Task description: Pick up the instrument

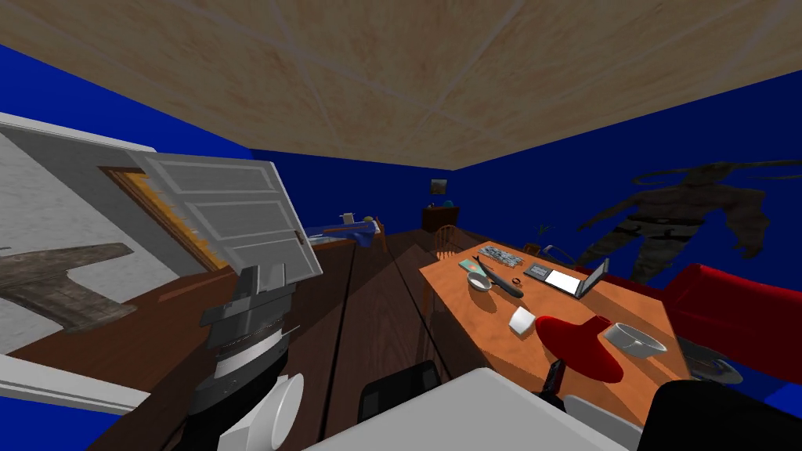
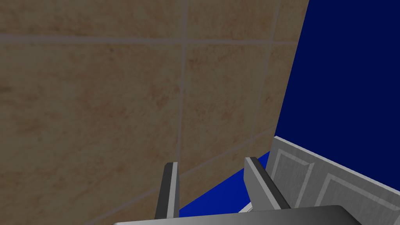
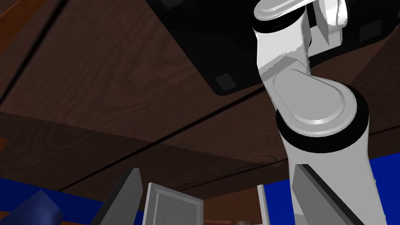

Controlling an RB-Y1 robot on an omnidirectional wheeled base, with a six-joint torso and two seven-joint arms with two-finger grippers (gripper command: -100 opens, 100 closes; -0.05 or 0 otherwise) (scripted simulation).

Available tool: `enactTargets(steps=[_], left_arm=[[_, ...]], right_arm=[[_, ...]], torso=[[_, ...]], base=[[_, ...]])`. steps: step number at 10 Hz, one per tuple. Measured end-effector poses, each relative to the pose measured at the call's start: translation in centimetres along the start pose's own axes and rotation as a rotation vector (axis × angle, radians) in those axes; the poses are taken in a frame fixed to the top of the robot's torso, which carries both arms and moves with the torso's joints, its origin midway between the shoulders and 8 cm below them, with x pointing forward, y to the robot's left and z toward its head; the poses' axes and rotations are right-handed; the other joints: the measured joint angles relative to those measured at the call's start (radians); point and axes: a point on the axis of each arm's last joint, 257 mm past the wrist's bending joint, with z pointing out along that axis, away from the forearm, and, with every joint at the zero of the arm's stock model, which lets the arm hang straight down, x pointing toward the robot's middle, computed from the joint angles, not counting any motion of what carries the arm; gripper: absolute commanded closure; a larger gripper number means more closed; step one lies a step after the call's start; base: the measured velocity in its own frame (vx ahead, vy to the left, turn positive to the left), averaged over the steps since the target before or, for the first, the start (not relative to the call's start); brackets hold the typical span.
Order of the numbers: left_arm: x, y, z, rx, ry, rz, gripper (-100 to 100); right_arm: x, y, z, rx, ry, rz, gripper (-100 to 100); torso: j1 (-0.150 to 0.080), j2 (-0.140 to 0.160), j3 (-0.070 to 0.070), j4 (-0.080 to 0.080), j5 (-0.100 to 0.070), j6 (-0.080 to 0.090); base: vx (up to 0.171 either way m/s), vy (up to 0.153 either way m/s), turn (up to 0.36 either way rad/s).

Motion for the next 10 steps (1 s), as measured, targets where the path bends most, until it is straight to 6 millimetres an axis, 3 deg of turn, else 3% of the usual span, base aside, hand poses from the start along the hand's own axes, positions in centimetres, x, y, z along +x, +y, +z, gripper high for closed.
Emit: enactTargets(steps=[2, 4, 6, 10], left_arm=[[0.0, 0.0, 0.0, 0.0, 0.0, 0.0, 0], [0.0, 0.0, 0.0, 0.0, 0.0, 0.0, 0], [0.0, 0.0, 0.0, 0.0, 0.0, 0.0, 0], [0.0, 0.0, 0.0, 0.0, 0.0, 0.0, 0]], right_arm=[[3.3, -0.2, -1.1, -0.012, 0.076, -0.066, -100], [4.4, -0.2, -1.3, -0.021, 0.108, -0.104, -100], [7.7, -0.4, -2.7, -0.038, 0.188, -0.166, -100], [11.8, -0.2, -4.6, -0.069, 0.29, -0.265, -100]], torso=[[0.001, 0.001, 0.0, 0.0, 0.0, 0.0], [0.003, 0.001, 0.001, 0.0, 0.0, 0.001], [0.0, 0.002, 0.001, 0.0, 0.0, 0.0], [0.002, 0.001, 0.001, 0.0, 0.0, 0.0]], base=[[0.008, -0.066, 0.119], [-0.006, -0.041, 0.073], [-0.013, -0.091, 0.16], [-0.007, -0.064, 0.092]])
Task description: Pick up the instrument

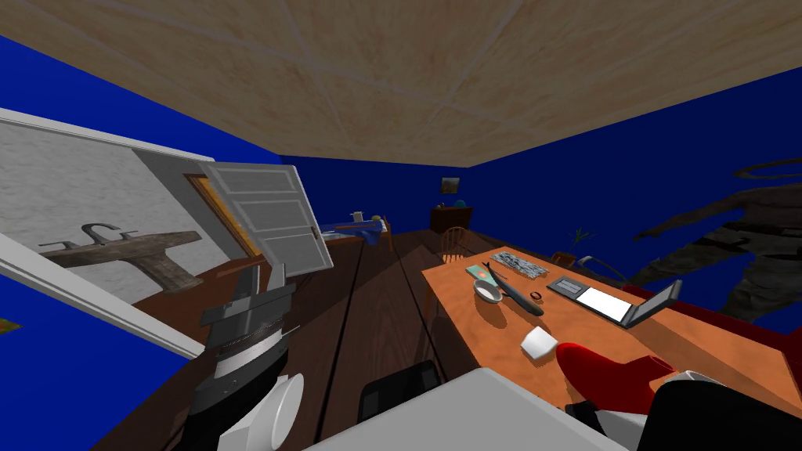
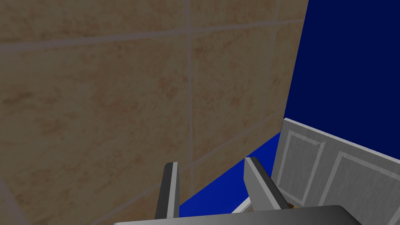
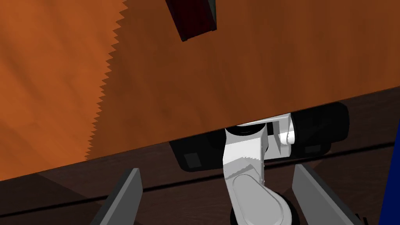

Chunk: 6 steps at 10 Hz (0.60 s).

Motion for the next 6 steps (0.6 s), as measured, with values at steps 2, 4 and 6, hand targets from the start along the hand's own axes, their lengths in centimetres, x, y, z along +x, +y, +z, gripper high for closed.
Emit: enactTargets(steps=[2, 4, 6], left_arm=[[0.0, 0.0, 0.0, 0.0, 0.0, 0.0, 0], [0.0, 0.0, 0.0, 0.0, 0.0, 0.0, 0], [0.0, 0.0, 0.0, 0.0, 0.0, 0.0, 0]], right_arm=[[1.7, 0.2, -0.4, -0.01, 0.042, -0.044, -100], [3.9, 0.4, -0.9, -0.024, 0.09, -0.092, -100], [5.9, 0.7, -1.3, -0.039, 0.136, -0.134, -100]], torso=[[0.0, 0.001, 0.0, 0.0, 0.0, 0.0], [-0.002, 0.0, 0.0, 0.0, -0.001, 0.001], [-0.002, 0.001, 0.001, 0.0, -0.001, 0.0]], base=[[-0.015, -0.082, 0.128], [-0.017, -0.085, 0.077], [-0.034, -0.092, 0.114]])
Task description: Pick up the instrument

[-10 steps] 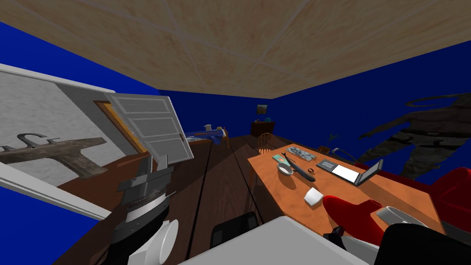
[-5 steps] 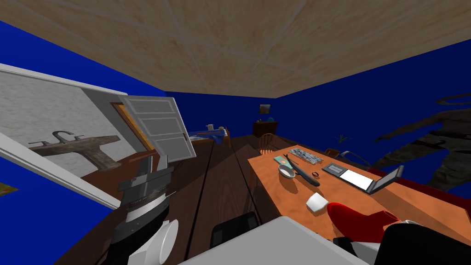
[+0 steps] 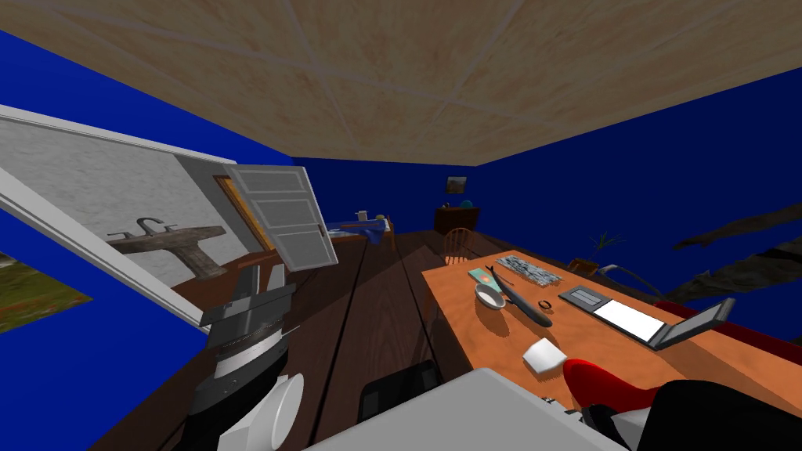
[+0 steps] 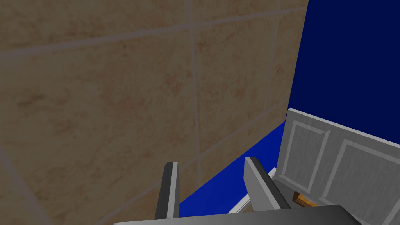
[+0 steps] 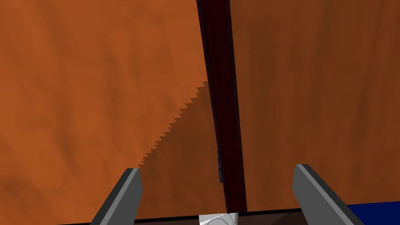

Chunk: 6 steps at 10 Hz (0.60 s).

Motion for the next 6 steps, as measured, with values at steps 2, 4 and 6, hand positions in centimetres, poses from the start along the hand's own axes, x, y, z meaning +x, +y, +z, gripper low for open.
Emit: enactTargets(steps=[2, 4, 6], left_arm=[[0.0, 0.0, 0.0, 0.0, 0.0, 0.0, 0], [0.0, 0.0, 0.0, 0.0, 0.0, 0.0, 0], [0.0, 0.0, 0.0, 0.0, 0.0, 0.0, 0]], right_arm=[[1.87, 0.24, -0.51, -0.013, 0.043, -0.047, -100], [1.95, 0.25, -0.54, -0.014, 0.045, -0.047, -100], [1.86, 0.83, 0.42, -0.014, 0.045, -0.041, -100]], torso=[[0.001, 0.0, 0.0, 0.0, 0.0, 0.0], [0.005, -0.002, -0.001, 0.0, 0.001, 0.0], [0.006, -0.003, -0.002, -0.001, 0.001, 0.0]], base=[[-0.025, -0.06, 0.055], [0.005, -0.009, 0.008], [0.025, -0.007, 0.023]])
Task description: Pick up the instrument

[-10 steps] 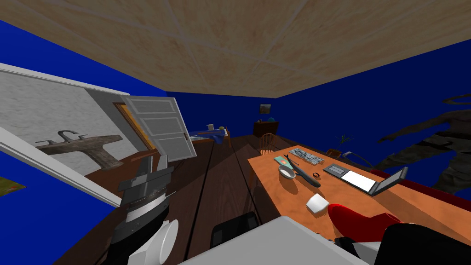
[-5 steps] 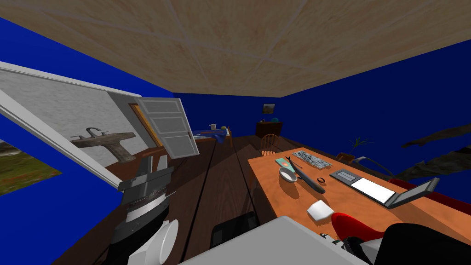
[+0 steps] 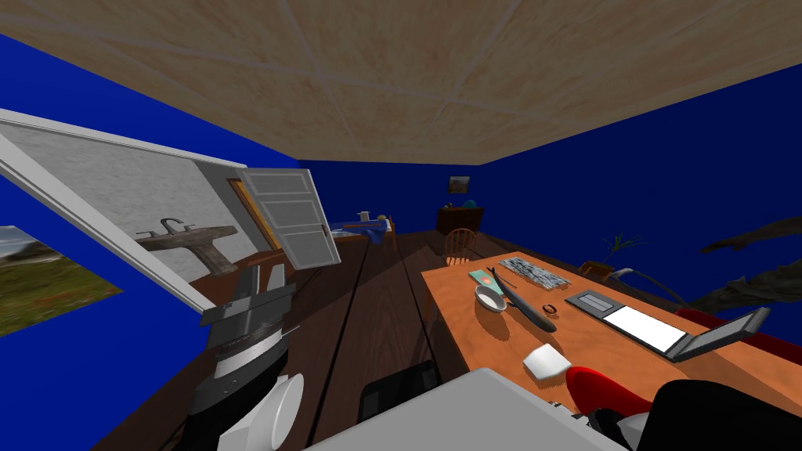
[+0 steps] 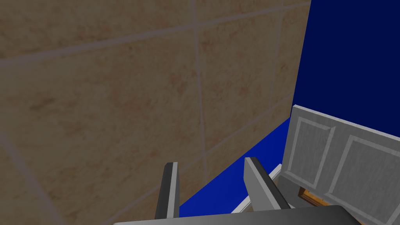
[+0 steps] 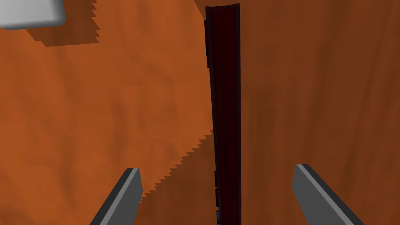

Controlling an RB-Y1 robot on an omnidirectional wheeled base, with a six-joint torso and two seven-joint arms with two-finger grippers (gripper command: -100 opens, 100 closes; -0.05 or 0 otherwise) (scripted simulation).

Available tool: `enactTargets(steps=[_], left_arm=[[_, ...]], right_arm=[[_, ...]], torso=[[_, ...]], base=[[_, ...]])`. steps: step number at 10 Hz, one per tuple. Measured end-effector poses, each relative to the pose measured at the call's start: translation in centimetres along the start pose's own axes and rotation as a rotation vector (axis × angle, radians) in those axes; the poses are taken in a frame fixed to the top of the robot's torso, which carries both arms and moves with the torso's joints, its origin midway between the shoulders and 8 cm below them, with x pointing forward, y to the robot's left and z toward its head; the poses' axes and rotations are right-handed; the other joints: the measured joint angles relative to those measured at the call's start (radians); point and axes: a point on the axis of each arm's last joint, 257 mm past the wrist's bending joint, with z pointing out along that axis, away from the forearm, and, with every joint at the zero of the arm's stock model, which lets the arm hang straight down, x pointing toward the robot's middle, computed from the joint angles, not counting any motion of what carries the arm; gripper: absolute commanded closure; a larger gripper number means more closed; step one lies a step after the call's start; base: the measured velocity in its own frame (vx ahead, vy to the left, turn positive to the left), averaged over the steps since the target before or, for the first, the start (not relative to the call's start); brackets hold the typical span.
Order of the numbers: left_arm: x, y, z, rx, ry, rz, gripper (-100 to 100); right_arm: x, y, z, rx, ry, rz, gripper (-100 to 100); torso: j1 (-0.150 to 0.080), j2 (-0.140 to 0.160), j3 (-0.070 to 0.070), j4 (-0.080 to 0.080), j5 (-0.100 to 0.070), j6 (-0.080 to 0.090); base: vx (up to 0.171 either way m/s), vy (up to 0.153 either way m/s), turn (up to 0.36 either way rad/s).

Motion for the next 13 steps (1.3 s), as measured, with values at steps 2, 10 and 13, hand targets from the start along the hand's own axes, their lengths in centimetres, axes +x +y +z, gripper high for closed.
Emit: enactTargets(steps=[2, 10, 13], left_arm=[[0.0, 0.0, 0.0, 0.0, 0.0, 0.0, 0], [0.0, 0.0, 0.0, 0.0, 0.0, 0.0, 0], [0.0, 0.0, 0.0, 0.0, 0.0, 0.0, 0]], right_arm=[[0.0, 0.6, 0.9, 0.0, 0.0, 0.004, -100], [0.0, 0.3, 0.5, 0.0, 0.001, -0.005, 100], [0.2, -0.3, -0.6, 0.003, 0.001, -0.004, 0]], torso=[[0.0, 0.0, 0.0, 0.0, 0.0, 0.0], [0.001, 0.002, 0.001, 0.001, 0.001, 0.0], [0.001, 0.002, 0.001, 0.001, 0.0, 0.001]], base=[[0.017, -0.004, 0.01], [-0.005, 0.002, -0.007], [-0.015, 0.004, -0.007]])
